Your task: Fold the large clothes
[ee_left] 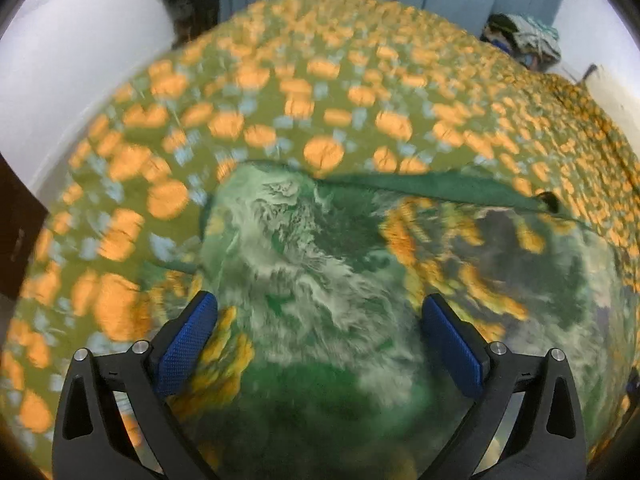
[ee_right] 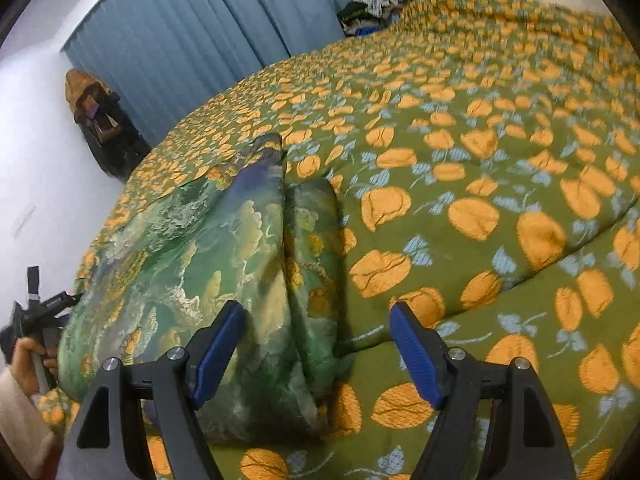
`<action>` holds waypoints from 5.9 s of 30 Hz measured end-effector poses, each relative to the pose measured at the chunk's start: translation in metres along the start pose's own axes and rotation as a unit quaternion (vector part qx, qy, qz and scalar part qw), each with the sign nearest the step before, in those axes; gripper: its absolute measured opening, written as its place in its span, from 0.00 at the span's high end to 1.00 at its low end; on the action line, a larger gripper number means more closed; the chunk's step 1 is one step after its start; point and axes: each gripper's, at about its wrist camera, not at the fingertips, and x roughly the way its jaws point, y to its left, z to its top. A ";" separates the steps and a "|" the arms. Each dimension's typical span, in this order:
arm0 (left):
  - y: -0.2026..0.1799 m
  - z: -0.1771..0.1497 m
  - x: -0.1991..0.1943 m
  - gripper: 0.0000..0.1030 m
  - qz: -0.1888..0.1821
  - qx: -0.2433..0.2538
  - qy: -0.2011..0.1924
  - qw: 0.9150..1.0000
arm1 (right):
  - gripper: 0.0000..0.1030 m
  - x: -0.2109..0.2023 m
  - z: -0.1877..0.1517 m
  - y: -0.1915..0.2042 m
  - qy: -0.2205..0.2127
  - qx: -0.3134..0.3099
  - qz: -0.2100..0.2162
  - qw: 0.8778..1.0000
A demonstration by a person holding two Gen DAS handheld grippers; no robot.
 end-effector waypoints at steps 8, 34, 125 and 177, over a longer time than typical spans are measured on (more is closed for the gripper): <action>-0.126 -0.017 -0.088 0.01 -0.137 0.148 -0.046 0.978 | 0.25 0.017 -0.009 -0.010 0.058 0.040 0.080 0.994; -0.158 -0.080 -0.009 0.01 -0.070 0.217 0.042 0.973 | 0.19 0.019 -0.027 -0.009 0.104 0.070 0.111 0.986; 0.130 -0.035 0.006 0.48 -0.292 -0.083 0.132 0.944 | 0.71 0.222 -0.057 0.470 0.218 -0.308 0.115 0.919; 0.133 -0.052 -0.001 0.01 -0.225 -0.121 0.150 0.955 | 0.07 -0.031 -0.096 0.282 0.083 -0.278 0.049 0.956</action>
